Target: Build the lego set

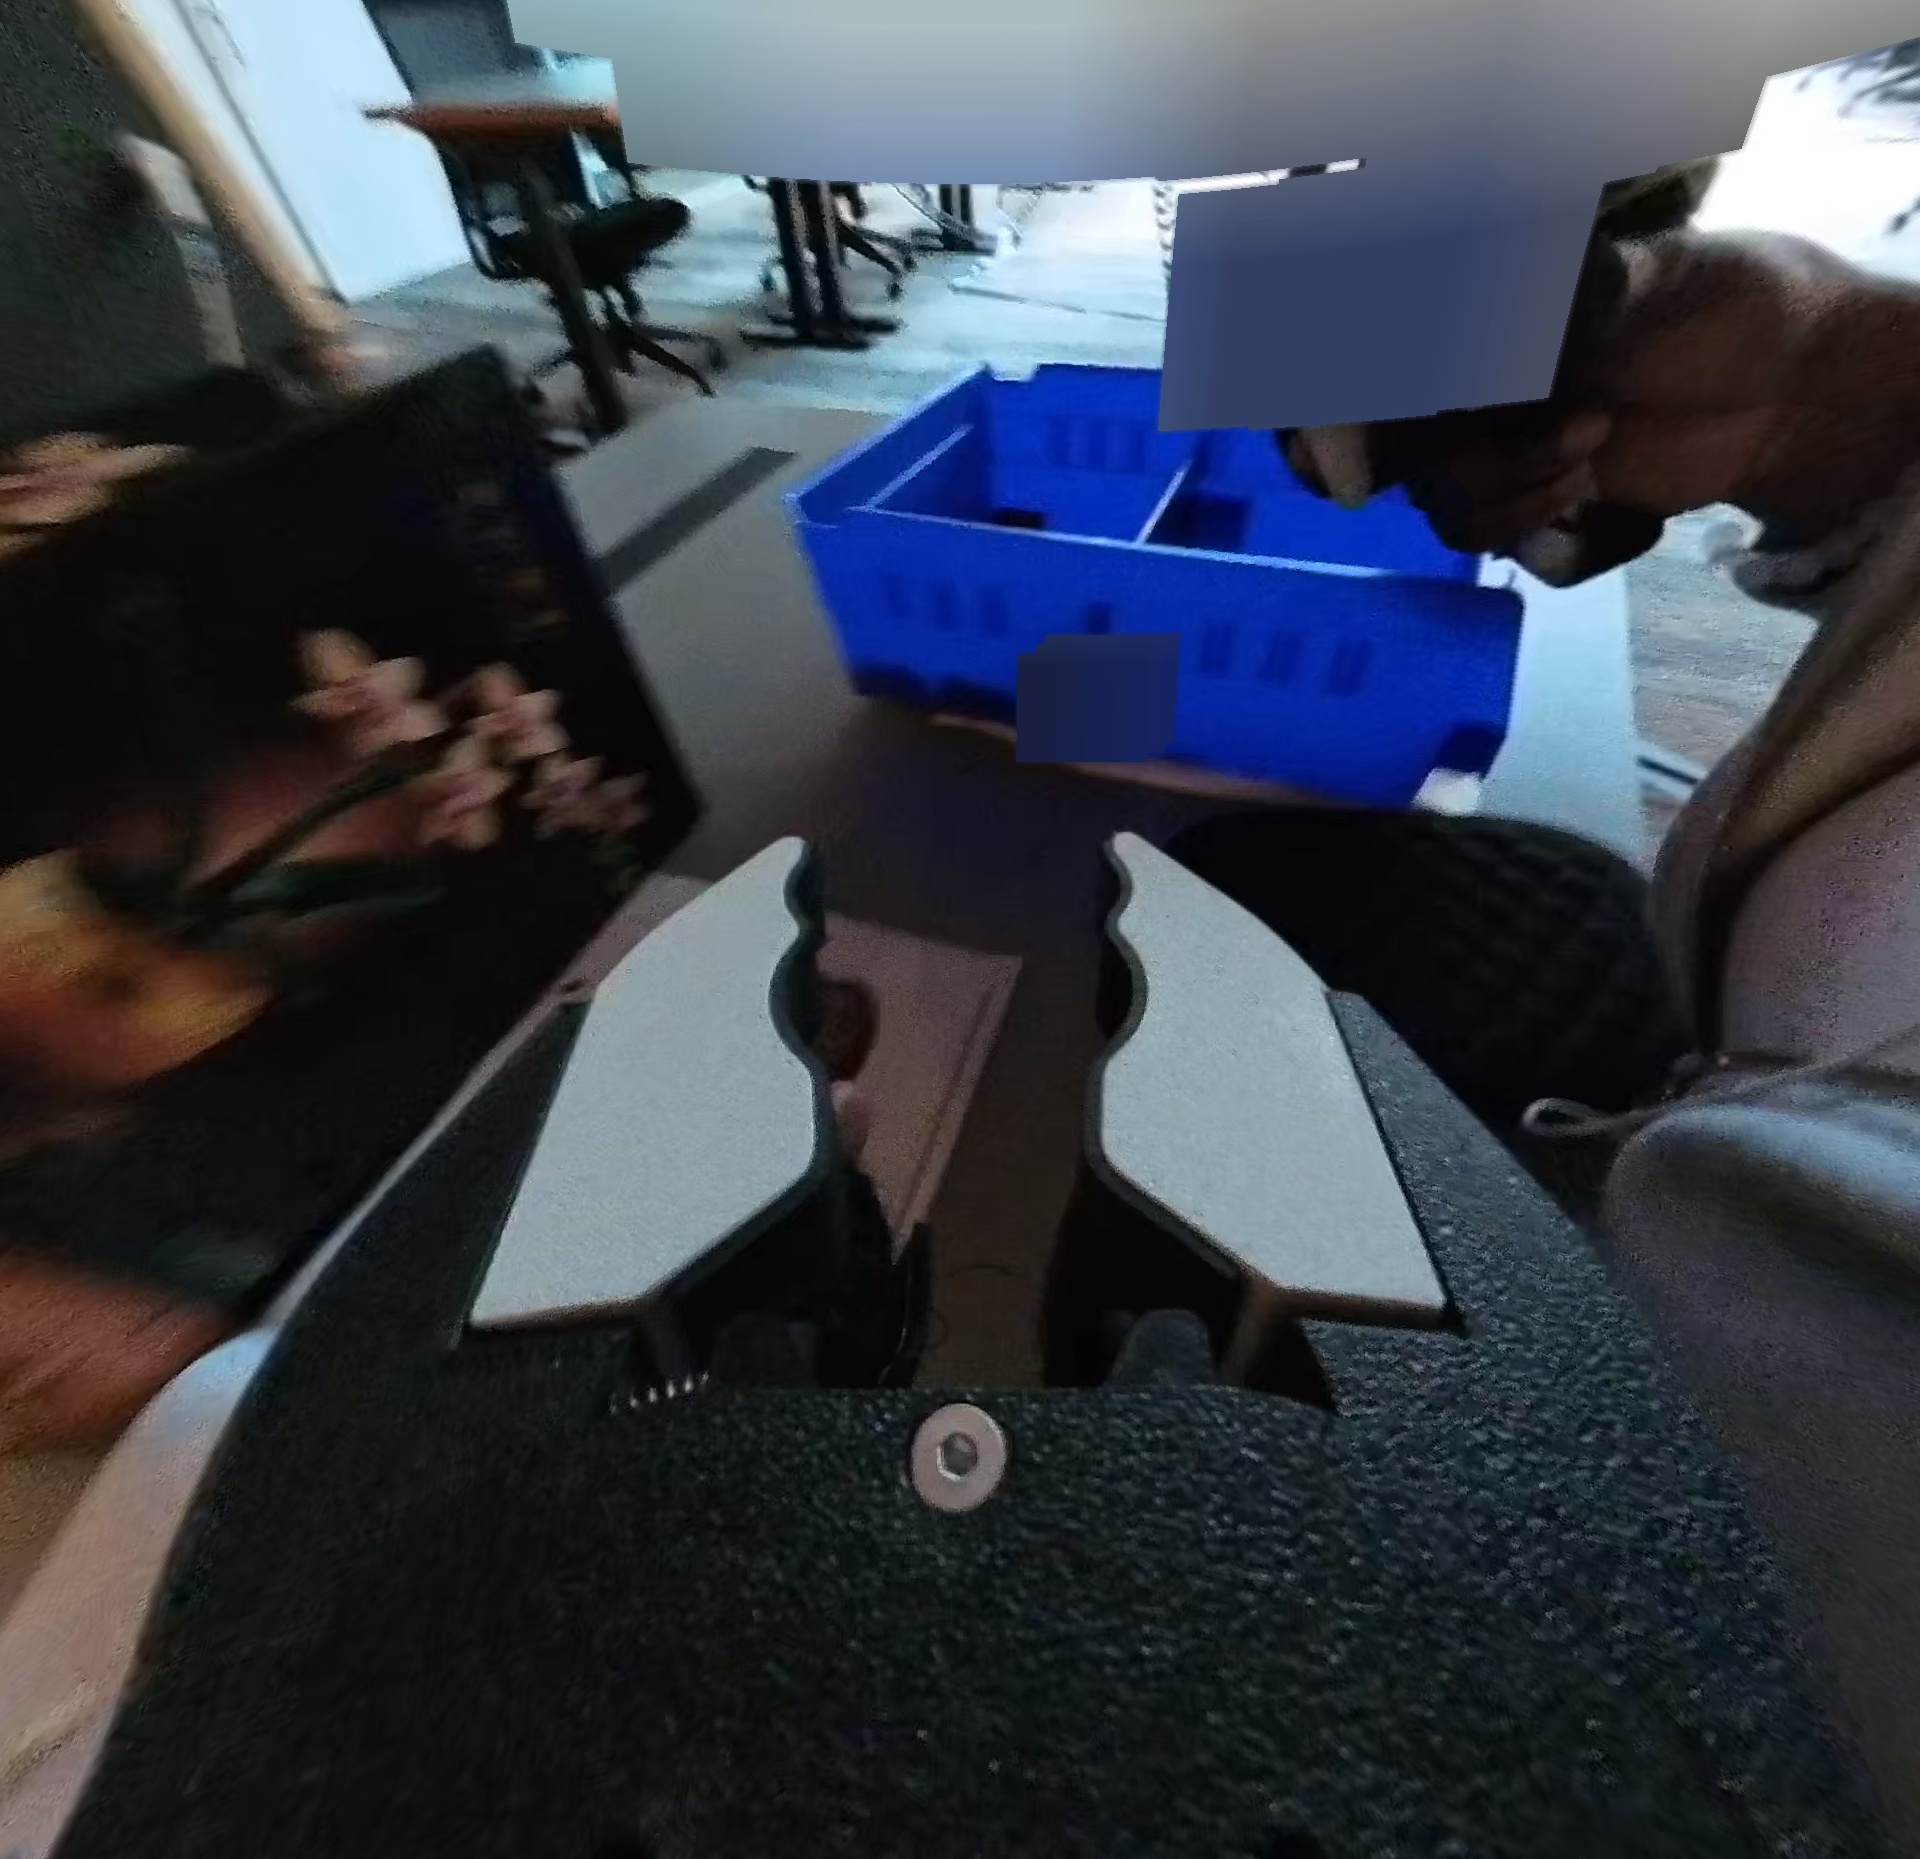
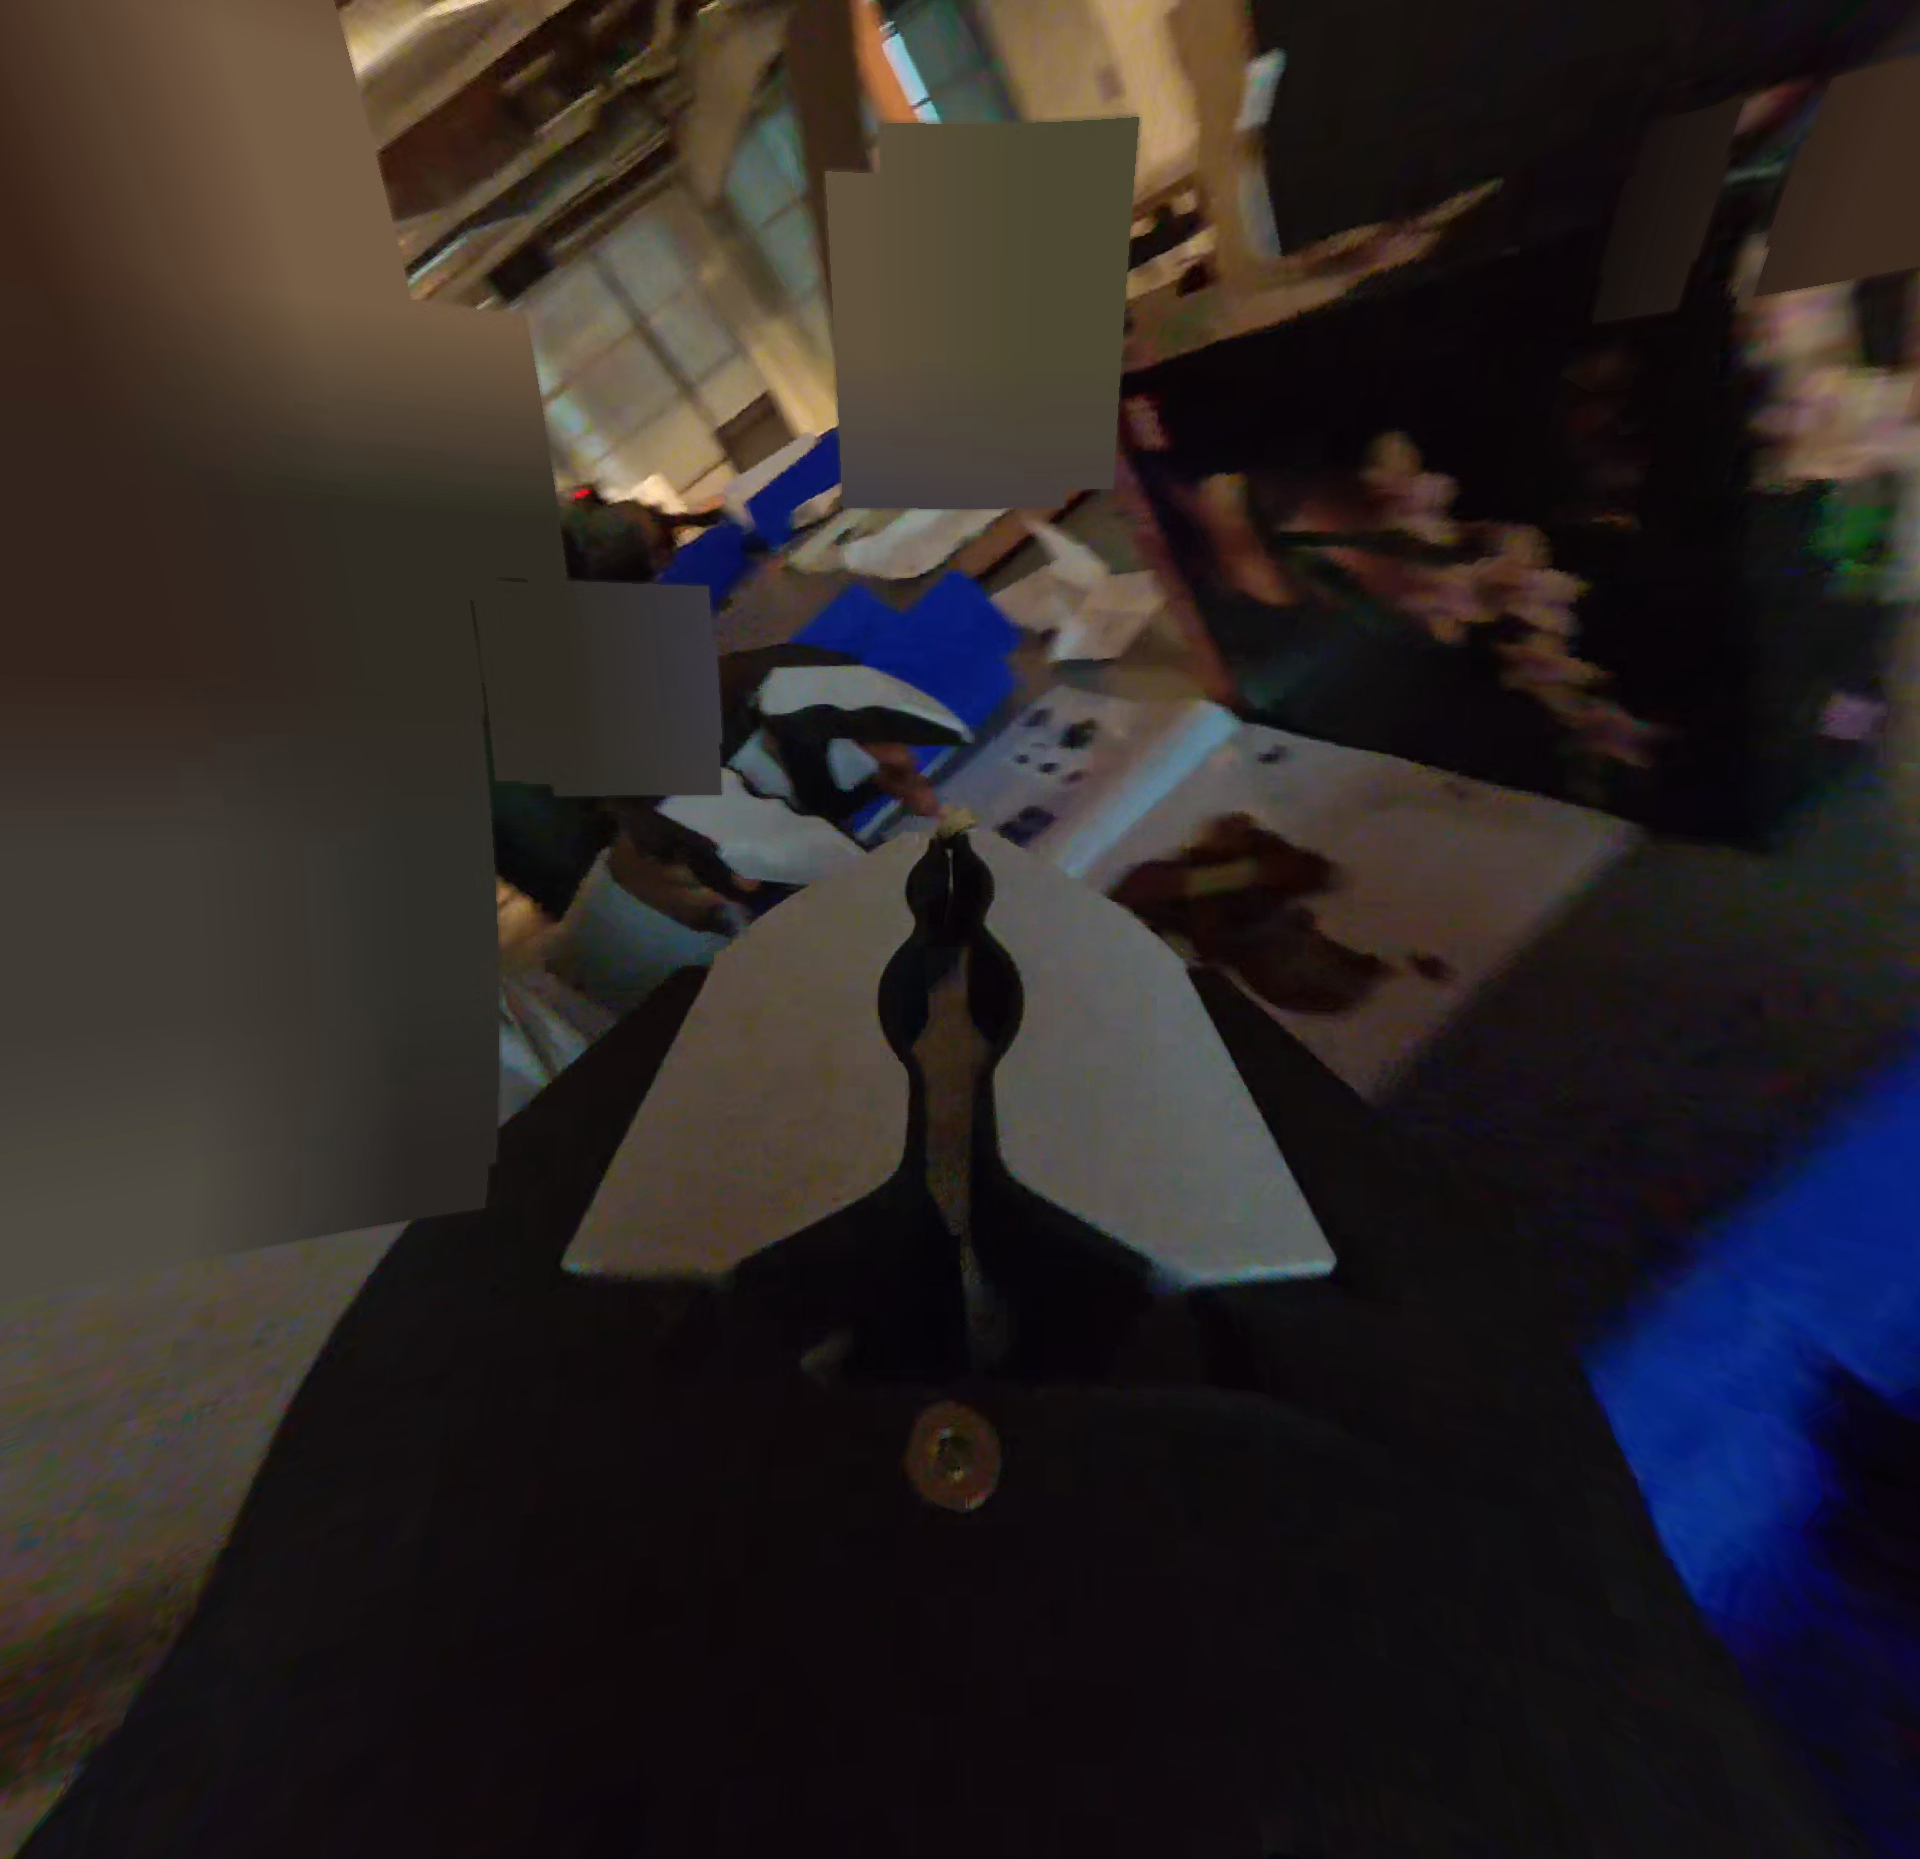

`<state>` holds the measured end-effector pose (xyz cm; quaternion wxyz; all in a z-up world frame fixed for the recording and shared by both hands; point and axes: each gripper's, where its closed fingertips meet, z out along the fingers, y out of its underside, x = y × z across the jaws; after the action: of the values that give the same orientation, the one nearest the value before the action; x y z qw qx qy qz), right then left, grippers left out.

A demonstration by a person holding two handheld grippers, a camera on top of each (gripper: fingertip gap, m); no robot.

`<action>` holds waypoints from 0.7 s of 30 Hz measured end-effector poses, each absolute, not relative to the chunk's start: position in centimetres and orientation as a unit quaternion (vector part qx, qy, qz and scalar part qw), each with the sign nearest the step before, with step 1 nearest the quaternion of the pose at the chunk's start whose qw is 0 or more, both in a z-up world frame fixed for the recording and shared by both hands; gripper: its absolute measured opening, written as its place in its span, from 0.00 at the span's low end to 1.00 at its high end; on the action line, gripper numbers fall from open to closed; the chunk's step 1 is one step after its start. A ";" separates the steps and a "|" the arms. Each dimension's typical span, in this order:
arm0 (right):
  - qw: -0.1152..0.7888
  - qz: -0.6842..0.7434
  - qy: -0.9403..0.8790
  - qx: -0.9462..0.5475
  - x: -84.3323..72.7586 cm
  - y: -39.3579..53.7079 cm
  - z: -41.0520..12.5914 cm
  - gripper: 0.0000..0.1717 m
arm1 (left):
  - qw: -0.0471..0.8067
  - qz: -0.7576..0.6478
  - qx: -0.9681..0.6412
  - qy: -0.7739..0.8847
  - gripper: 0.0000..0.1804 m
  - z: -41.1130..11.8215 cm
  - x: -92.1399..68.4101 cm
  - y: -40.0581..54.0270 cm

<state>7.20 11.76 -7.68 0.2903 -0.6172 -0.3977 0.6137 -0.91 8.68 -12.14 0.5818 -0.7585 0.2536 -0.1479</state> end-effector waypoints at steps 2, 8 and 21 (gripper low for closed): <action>0.247 0.651 -0.418 -0.584 2.7 9.2 -7.0 0.00 | 0.601 -0.131 -0.744 0.262 0.28 -11.7 -2.9 7.5; 0.060 0.757 -0.413 -0.502 -7.3 1.9 -6.9 0.00 | 0.676 -0.135 -0.676 0.261 0.26 -9.6 -7.5 3.5; -0.186 0.863 -0.305 -0.357 -13.4 -2.7 -6.7 0.00 | 0.717 -0.244 -0.620 0.205 0.16 -7.0 -12.0 -0.9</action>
<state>-13.36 -2.69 -6.74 -0.1857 -0.3573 -0.3051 0.8630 -11.99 -0.94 -7.01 0.7166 -0.6204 0.2047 -0.2443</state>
